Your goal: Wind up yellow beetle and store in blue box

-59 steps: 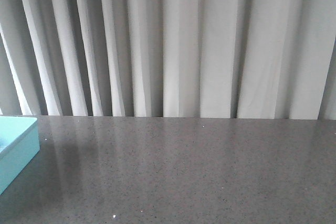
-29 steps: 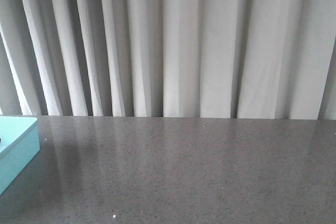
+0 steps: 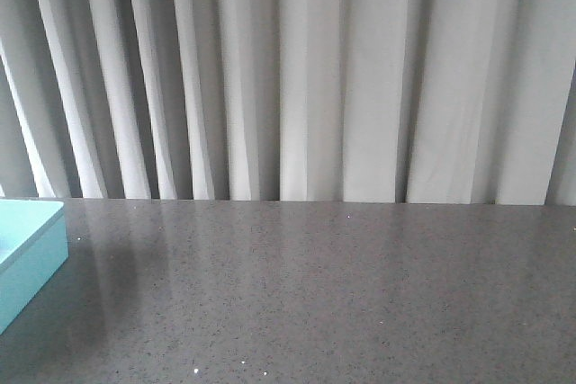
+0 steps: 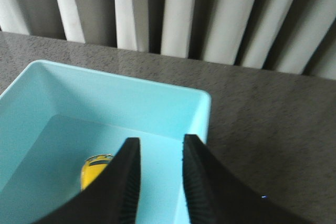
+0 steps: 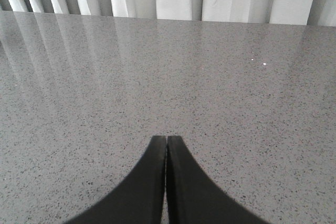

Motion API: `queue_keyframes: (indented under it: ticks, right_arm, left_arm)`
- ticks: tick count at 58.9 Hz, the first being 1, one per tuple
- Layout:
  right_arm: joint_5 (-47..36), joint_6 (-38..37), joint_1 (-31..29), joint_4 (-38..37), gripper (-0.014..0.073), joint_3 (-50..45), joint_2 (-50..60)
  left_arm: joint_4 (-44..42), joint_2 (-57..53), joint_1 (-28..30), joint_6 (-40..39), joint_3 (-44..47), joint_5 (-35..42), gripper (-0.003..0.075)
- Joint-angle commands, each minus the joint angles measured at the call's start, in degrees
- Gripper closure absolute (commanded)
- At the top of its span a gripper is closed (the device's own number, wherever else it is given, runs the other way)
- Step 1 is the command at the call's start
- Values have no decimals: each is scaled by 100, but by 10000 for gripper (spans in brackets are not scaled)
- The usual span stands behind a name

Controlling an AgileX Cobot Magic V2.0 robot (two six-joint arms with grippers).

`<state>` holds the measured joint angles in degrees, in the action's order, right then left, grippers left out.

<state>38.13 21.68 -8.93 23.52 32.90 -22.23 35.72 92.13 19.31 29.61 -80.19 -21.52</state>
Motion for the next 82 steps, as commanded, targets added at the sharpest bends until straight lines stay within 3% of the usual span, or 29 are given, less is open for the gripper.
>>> queue_keyframes:
  ticks: [1, 2, 15, 33, 43, 59, 68, 76, 82]
  right_arm:
    - [-365, 18, -9, 81, 601, 146, -39]
    - [-365, 18, -9, 81, 601, 146, -39]
    - [-373, 18, -9, 81, 601, 146, -39]
    - [-367, 18, -9, 81, 601, 146, -39]
    - [-367, 18, -9, 81, 601, 146, -39]
    - [-367, 18, -9, 84, 601, 146, -39]
    - [-367, 18, -9, 84, 601, 146, -39]
    - [-367, 18, -9, 84, 601, 146, -39]
    - [-367, 18, -9, 84, 601, 146, -39]
  left_arm:
    - [422, -704, 0, -320, -147, -273, 699]
    - [515, -764, 0, -344, -147, -408, 728]
    - [1563, -1640, -6, -275, -140, -1782, 727]
    - [1971, -2843, -188, 149, -140, -4060, 727]
    - [2008, -3500, -404, 149, -140, -4658, 727]
    - [2020, -4533, -399, -199, -140, -4606, 727]
    - [1133, -5251, -399, 222, -32, -4512, 727]
    - [618, -6048, -407, 40, 760, -3882, 727]
    - [417, -6679, -524, 39, 1842, -2976, 727]
